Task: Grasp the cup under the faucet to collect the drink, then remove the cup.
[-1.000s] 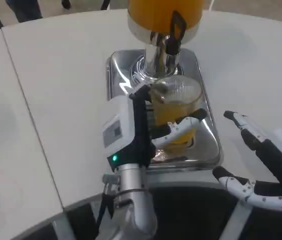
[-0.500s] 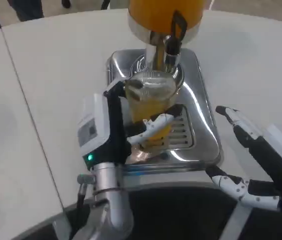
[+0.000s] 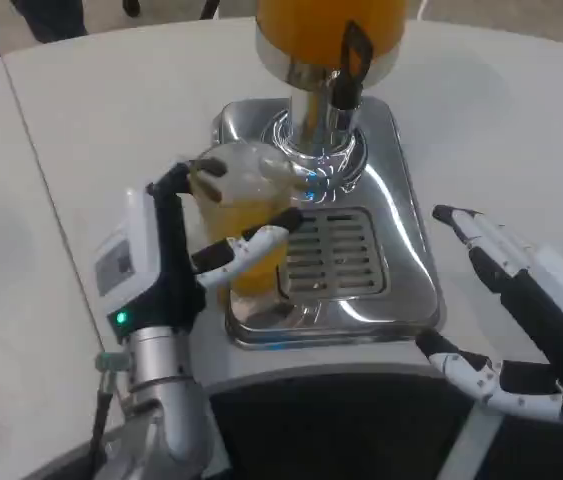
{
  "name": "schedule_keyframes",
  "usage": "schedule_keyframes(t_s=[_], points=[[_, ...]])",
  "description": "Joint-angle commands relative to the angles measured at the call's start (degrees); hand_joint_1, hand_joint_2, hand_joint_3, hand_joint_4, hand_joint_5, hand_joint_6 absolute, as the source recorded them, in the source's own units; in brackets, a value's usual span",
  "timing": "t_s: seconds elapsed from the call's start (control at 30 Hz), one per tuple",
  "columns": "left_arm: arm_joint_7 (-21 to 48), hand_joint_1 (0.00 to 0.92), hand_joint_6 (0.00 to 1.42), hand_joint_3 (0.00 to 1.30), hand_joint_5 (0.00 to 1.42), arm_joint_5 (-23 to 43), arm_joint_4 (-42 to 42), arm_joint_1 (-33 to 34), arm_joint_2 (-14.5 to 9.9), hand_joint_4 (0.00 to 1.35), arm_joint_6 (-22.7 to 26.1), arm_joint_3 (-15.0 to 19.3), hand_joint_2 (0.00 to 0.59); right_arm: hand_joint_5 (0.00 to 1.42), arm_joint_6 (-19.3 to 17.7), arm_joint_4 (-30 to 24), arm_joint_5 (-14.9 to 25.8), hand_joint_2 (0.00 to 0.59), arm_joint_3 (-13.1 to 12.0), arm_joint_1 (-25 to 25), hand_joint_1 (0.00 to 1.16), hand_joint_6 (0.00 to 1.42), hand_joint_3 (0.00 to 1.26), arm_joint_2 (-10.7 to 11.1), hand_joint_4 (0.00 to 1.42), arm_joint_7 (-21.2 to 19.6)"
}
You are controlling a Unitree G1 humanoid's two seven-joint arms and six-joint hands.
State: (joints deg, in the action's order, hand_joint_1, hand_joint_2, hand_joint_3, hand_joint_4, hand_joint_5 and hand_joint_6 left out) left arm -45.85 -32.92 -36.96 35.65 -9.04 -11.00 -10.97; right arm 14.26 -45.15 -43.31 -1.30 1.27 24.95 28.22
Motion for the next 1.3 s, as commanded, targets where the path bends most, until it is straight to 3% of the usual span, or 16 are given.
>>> schedule_keyframes(t_s=[0.03, 0.3, 0.43, 0.83, 0.97, 1.2, 1.3], points=[[1.0, 0.616, 1.42, 1.12, 1.42, 1.3, 2.8, -1.6, -1.2, 1.08, -0.9, 1.8, 0.047, 0.01, -1.0, 0.3, -2.2, 0.437, -0.7, 1.4, 0.52, 0.12, 0.02, 1.3, 0.00, -0.7], [2.6, 0.616, 1.42, 1.13, 1.42, 2.8, 5.7, -4.0, -3.0, 1.08, -1.4, 4.9, 0.046, 0.00, -2.0, 1.7, -2.7, 0.444, -0.3, 0.3, 0.51, 0.11, 0.01, 1.4, 0.00, -1.4], [4.5, 0.616, 1.42, 1.13, 1.42, 4.1, 8.9, -5.8, -3.4, 1.08, -2.4, 6.0, 0.046, 0.00, -2.9, 2.2, -5.2, 0.446, -0.3, 0.2, 0.51, 0.10, 0.01, 1.7, 0.00, -2.2], [11.8, 0.616, 1.42, 1.14, 1.42, 5.6, 25.1, -15.3, -3.3, 1.09, -2.7, 7.6, 0.045, 0.00, -5.6, 3.2, -5.0, 0.453, -1.1, -0.2, 0.47, 0.09, 0.01, 3.8, 0.00, -2.0], [13.8, 0.616, 1.42, 1.14, 1.42, 5.2, 30.8, -19.1, -3.6, 1.09, -3.5, 7.9, 0.045, 0.00, -5.9, 3.4, -4.5, 0.461, -2.4, -0.4, 0.42, 0.07, 0.00, 4.7, 0.00, -1.7], [17.4, 0.616, 1.42, 1.15, 1.42, 4.3, 40.4, -25.4, -4.5, 1.09, -6.6, 7.6, 0.045, 0.00, -12.3, 2.8, -6.2, 0.489, -3.8, 3.4, 0.38, 0.05, 0.00, 4.4, 0.00, -9.6], [18.9, 0.616, 1.42, 1.15, 1.42, 3.7, 43.7, -27.9, -4.7, 1.09, -7.9, 7.4, 0.045, 0.00, -13.8, 2.3, -5.9, 0.499, -3.9, 5.5, 0.38, 0.04, 0.00, 4.0, 0.00, -10.3]])
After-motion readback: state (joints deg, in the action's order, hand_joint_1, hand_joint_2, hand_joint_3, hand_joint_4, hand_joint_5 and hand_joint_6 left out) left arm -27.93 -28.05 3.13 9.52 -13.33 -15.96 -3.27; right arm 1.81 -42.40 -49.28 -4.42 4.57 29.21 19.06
